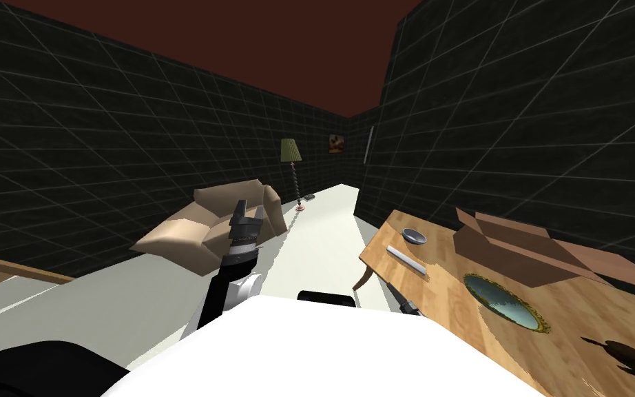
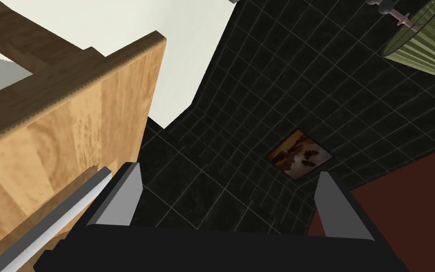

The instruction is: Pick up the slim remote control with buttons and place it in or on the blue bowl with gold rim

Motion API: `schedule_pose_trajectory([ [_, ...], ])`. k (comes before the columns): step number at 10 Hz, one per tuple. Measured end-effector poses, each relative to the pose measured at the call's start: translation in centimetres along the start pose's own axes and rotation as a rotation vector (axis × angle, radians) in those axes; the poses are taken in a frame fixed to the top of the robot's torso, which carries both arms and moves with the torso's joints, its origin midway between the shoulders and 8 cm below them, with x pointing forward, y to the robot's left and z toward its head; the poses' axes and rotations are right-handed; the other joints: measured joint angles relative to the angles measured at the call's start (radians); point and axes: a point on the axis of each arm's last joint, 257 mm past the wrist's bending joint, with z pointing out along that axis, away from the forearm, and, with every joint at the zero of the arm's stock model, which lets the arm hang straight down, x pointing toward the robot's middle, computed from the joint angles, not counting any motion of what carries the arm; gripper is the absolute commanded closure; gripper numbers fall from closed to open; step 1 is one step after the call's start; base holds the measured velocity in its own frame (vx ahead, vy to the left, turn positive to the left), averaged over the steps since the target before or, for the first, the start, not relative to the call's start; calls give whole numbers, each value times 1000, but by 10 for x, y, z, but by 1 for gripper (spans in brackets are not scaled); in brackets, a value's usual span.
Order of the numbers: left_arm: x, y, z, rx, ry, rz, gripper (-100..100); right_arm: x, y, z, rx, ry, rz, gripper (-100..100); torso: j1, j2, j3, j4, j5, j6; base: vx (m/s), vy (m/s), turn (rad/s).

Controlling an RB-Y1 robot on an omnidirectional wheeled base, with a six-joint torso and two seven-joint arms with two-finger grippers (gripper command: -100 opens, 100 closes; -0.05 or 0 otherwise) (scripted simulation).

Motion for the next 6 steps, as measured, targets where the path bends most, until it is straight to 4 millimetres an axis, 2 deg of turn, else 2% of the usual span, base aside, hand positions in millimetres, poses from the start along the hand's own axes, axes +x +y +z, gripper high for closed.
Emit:
schedule_pose_trajectory([
  [1,0,0,0,0,0,0,0,13,-23,-22,65,52,-22,-100,0,1,0,0,0,0,-23,-13,114],
  [2,0,0,0,0,0,0,0,20,-39,-33,108,83,-38,-100,-1,0,0,0,0,1,-6,-4,-20],
  [3,0,0,0,0,0,0,0,24,-50,-37,133,96,-44,-100,0,-1,-1,0,0,1,-6,5,220],
  [4,0,0,0,0,0,0,0,26,-62,-51,172,134,-65,-100,0,-1,-1,0,0,0,-6,-7,147],
  [5,0,0,0,0,0,0,0,29,-75,-60,198,154,-75,-100,0,-2,-1,0,0,1,-2,-6,-11],
  [6,0,0,0,0,0,0,0,34,-86,-65,216,163,-77,-100,0,-2,-1,0,0,1,-4,1,207],
])
